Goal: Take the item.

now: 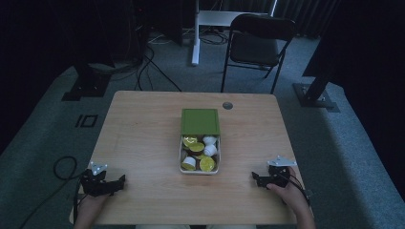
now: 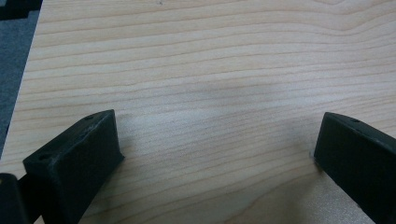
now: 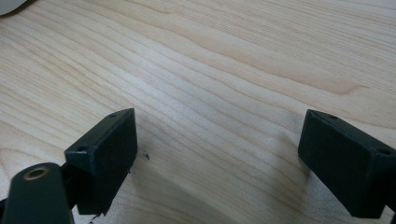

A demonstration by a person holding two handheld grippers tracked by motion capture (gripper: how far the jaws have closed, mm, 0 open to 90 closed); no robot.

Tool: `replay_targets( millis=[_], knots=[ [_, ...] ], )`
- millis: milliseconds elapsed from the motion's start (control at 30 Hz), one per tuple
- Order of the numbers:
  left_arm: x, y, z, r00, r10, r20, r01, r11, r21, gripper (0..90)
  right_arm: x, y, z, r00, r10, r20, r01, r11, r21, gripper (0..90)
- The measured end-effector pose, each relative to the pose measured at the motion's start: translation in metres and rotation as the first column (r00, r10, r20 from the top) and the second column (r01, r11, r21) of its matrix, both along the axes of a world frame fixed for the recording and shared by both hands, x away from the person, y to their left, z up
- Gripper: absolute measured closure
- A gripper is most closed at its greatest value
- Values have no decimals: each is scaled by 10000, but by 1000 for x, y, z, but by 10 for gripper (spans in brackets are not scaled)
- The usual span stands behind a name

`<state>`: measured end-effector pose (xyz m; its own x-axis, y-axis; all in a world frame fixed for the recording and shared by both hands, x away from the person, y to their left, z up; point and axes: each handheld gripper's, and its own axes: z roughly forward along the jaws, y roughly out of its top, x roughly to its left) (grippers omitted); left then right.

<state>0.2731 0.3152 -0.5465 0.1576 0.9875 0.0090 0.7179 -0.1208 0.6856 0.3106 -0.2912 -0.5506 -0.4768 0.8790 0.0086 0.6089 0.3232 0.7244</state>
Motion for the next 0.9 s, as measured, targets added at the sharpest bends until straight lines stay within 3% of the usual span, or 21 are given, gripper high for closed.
replay_targets(
  millis=[667, 900],
  knots=[
    [0, 0, 0, 10000, -3, 3, 3, 10000, 3, 5, 0, 0, 0, 10000, 0, 5, 0, 10000, 3, 115],
    [0, 0, 0, 10000, -3, 4, 3, 10000, 0, 5, 1, 1, 3, 9999, -50, -138, 52, 9999, 153, 163]
  ],
)
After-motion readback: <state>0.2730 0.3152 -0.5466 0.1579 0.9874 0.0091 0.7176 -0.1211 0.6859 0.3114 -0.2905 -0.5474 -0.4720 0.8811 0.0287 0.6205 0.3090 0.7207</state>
